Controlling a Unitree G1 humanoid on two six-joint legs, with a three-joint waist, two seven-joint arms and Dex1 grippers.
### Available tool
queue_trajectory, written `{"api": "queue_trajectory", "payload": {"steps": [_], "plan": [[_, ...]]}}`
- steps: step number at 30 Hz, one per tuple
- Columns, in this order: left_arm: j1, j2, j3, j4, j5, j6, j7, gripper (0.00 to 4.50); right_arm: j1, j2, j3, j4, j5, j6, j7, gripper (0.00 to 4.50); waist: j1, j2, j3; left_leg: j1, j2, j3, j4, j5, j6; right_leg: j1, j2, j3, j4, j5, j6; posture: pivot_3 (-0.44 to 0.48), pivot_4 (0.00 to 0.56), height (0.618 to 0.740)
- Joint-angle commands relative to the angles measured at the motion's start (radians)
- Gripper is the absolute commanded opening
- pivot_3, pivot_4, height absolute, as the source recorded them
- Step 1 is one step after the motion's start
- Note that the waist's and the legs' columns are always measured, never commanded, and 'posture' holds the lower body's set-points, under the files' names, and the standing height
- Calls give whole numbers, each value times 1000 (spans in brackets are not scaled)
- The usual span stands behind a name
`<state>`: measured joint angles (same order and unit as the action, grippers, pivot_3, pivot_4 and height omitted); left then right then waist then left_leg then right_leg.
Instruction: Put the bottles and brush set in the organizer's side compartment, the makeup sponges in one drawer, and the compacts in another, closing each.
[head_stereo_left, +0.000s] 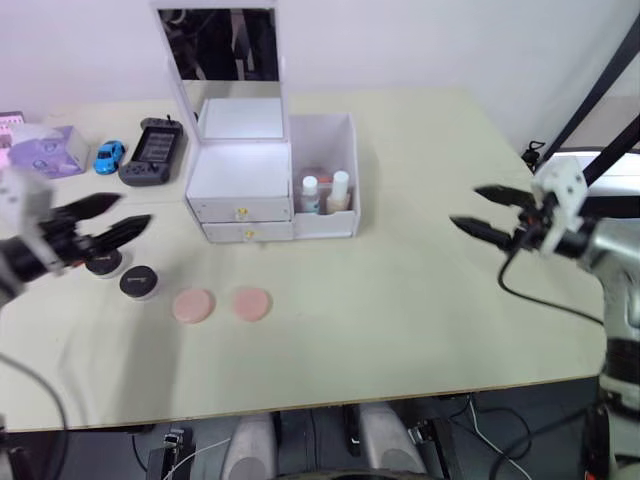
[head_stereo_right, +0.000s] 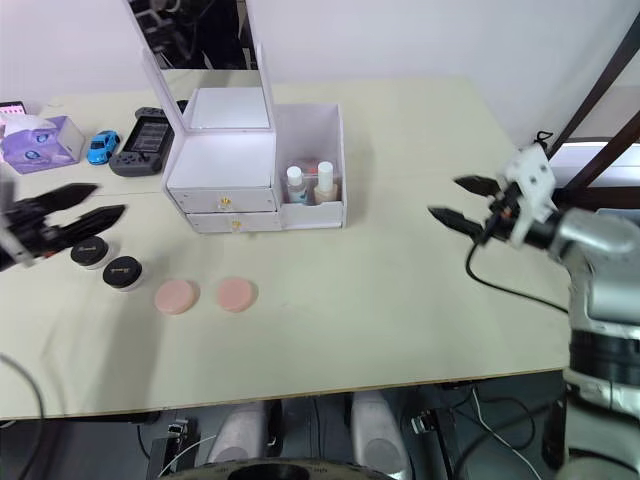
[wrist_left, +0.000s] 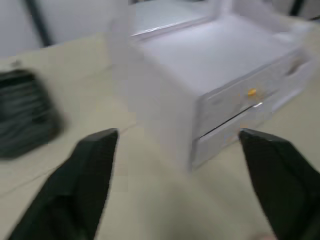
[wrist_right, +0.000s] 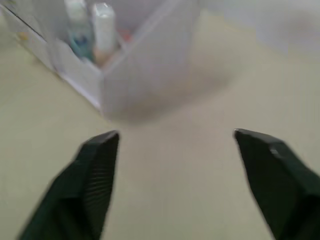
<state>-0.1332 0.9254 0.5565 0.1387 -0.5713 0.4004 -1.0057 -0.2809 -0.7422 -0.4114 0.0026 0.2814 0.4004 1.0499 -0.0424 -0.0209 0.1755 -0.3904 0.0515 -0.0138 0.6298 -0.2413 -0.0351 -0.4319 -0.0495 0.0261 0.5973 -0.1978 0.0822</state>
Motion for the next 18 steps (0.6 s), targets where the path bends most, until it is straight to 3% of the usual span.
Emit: {"api": "queue_trajectory", "payload": {"steps": [1,9,13,16,18], "plan": [[32,13,59,65,33,-105,-29,4485,20,-34,-90,4,30,-86,-43,4448,-2,0,0,0,0,1,1,0,0,0,-1,0,0,0,0,0,150,740],[80,-3,83,122,36,-154,-11,4485,45,-51,-77,82,0,-166,-149,4448,1,-2,-1,0,0,2,0,0,-1,-1,-2,0,-1,0,-1,0,150,740],[95,-17,87,79,20,-135,3,4485,14,-57,-47,53,20,-112,-190,4448,1,-2,-1,0,0,3,-1,0,0,-2,-2,0,-1,2,-4,0,150,740],[111,-44,84,-5,5,-114,34,4485,0,-63,7,27,-22,-176,-202,4448,-6,-1,0,-1,0,2,-2,0,0,0,-3,-1,0,2,-3,0,150,740],[122,-66,83,-66,-5,-91,60,4485,-30,-70,36,5,13,-96,-192,4448,-8,1,0,2,-7,-12,-1,0,-1,9,-12,-16,1,-3,0,0,150,740]]}}
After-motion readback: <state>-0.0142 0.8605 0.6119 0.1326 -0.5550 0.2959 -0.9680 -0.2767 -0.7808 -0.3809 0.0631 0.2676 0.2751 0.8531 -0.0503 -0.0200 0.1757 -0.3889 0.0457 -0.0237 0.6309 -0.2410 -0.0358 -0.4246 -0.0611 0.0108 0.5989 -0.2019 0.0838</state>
